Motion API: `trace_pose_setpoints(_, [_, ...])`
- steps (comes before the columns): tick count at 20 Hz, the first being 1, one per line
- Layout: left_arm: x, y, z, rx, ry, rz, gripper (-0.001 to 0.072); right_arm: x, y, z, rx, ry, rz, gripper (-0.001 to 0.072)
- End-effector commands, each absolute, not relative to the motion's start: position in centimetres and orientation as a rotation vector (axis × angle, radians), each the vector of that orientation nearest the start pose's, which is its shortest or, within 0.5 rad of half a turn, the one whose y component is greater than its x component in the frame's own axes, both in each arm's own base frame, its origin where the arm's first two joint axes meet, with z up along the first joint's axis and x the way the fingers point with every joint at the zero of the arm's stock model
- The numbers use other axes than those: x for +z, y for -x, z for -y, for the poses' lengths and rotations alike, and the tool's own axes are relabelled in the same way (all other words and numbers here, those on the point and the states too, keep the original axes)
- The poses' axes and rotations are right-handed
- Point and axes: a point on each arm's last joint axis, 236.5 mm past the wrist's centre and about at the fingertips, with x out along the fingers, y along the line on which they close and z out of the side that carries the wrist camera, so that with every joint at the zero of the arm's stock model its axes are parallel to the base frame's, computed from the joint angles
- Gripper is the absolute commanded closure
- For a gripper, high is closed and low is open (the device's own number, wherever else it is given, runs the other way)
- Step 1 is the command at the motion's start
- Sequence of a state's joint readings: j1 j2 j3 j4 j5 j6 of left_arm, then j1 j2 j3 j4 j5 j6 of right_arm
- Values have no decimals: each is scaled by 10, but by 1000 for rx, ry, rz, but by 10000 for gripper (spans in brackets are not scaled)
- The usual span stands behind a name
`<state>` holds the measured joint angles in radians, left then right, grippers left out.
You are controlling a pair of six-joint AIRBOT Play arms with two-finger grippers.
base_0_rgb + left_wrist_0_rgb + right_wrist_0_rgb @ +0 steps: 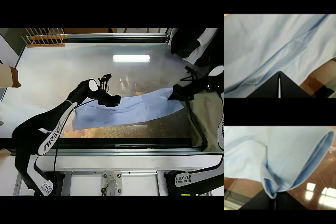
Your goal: Fold the clothes and pants, and hang the long-sleeved shirts on hangers.
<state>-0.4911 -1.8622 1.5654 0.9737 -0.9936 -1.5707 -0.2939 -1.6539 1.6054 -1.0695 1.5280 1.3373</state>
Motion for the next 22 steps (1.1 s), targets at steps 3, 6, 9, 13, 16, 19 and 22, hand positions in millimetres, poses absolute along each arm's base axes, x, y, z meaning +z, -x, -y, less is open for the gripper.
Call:
trace_pose_setpoints(3, [-97, -408, 399, -709, 262, -1415, 701, 102, -429, -33, 341, -328, -1366, 698])
trace_pose_setpoints(6, [-106, -403, 420, -755, 228, -1436, 700, 122, -426, -69, 407, -264, -1351, 698])
trace_pose_setpoints(9, [-113, -406, 425, -749, 238, -1460, 700, 137, -424, -101, 469, -205, -1321, 698])
trace_pose_setpoints(13, [-115, -412, 421, -732, 254, -1466, 701, 155, -422, -132, 517, -165, -1278, 698])
trace_pose_setpoints(16, [-103, -417, 410, -728, 263, -1470, 701, 158, -418, -149, 539, -155, -1278, 697])
trace_pose_setpoints(19, [-65, -442, 384, -709, 291, -1403, 701, 159, -413, -168, 574, -133, -1278, 698])
trace_pose_setpoints(22, [-18, -470, 345, -684, 325, -1319, 700, 160, -408, -193, 607, -123, -1267, 697])
